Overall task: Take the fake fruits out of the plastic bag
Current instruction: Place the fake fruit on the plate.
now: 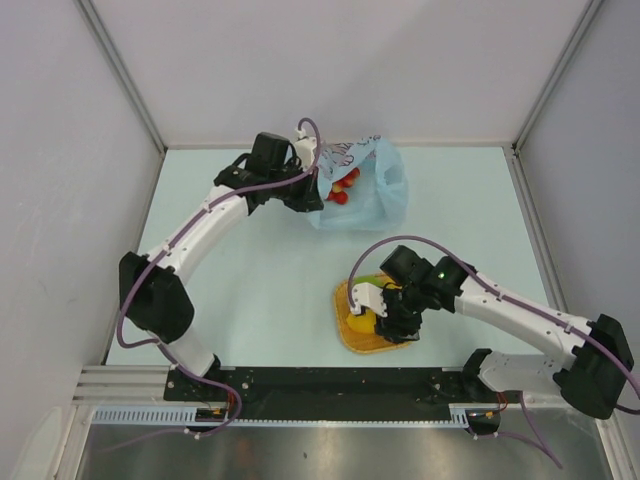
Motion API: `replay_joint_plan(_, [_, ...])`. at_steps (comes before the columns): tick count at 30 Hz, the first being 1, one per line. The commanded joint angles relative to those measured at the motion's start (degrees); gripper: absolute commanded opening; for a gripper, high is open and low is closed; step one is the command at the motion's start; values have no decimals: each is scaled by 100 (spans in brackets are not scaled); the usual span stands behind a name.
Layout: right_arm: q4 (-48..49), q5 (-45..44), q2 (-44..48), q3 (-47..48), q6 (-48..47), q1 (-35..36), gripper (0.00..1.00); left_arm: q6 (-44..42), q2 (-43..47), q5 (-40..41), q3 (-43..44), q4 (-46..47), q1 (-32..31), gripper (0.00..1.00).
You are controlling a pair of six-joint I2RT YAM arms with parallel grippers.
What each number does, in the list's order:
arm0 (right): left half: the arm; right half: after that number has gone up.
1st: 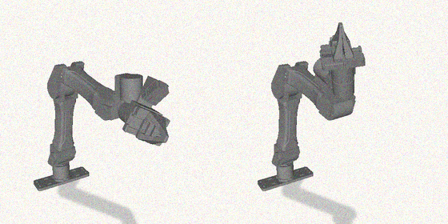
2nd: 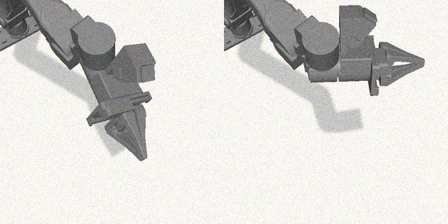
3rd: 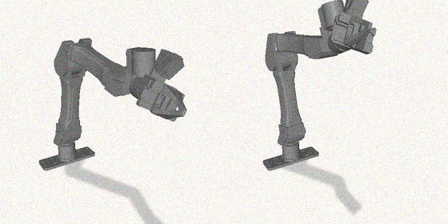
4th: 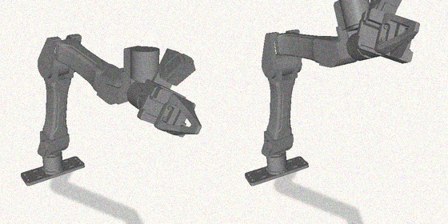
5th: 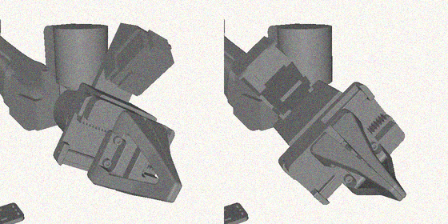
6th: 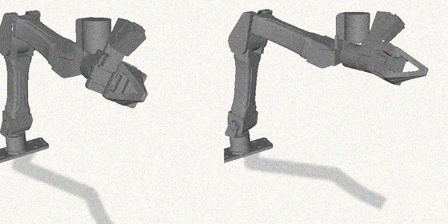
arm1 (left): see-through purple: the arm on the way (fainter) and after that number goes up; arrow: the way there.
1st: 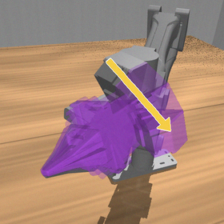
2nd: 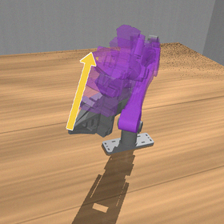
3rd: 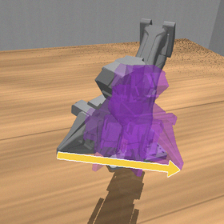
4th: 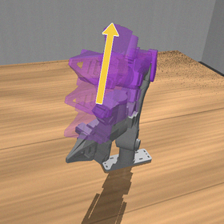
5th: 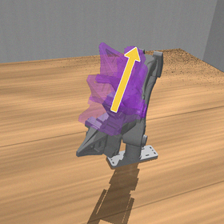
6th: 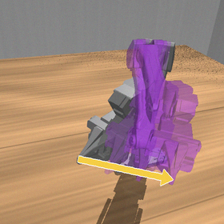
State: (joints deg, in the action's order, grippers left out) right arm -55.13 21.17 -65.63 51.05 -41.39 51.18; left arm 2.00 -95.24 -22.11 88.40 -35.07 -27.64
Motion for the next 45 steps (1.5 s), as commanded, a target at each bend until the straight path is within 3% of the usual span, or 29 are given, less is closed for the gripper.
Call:
replay_joint_plan(1, [275,-728,-222,142,-62,-134,40,451,285,-874,-6,-308,232,0])
replay_joint_plan(6, [170,-579,-302,134,-194,23,41,371,647,-488,-323,114,268,0])
replay_joint_plan(12, [626,-658,-214,-68,-334,568,47,459,480,-270,-226,8,268,0])
replay_joint_plan(21, [951,-1088,-205,-543,-485,692,53,64,919,242,-411,44,268,0])
replay_joint_plan(25, [1101,-1159,-109,-622,-370,753,70,72,1008,58,-552,62,259,0])
replay_joint_plan(29, [1102,-1361,-21,-596,-431,753,80,186,972,-56,-657,88,268,0])
replay_joint_plan(30, [1049,-1439,-3,-544,-440,753,83,213,981,-74,-692,123,268,0])
replay_joint_plan(32, [822,-1440,32,-342,-353,762,99,257,999,-92,-789,193,268,0])
replay_joint_plan(37, [223,-1378,-99,938,-90,753,100,187,1095,-92,-895,141,259,0])
replay_joint_plan(41, [1193,-1746,-99,1697,410,526,100,99,1340,-48,-1123,62,268,0])
replay_joint_plan(45, [2558,-2195,-563,1970,1825,-167,100,37,1763,49,-1571,105,259,0])
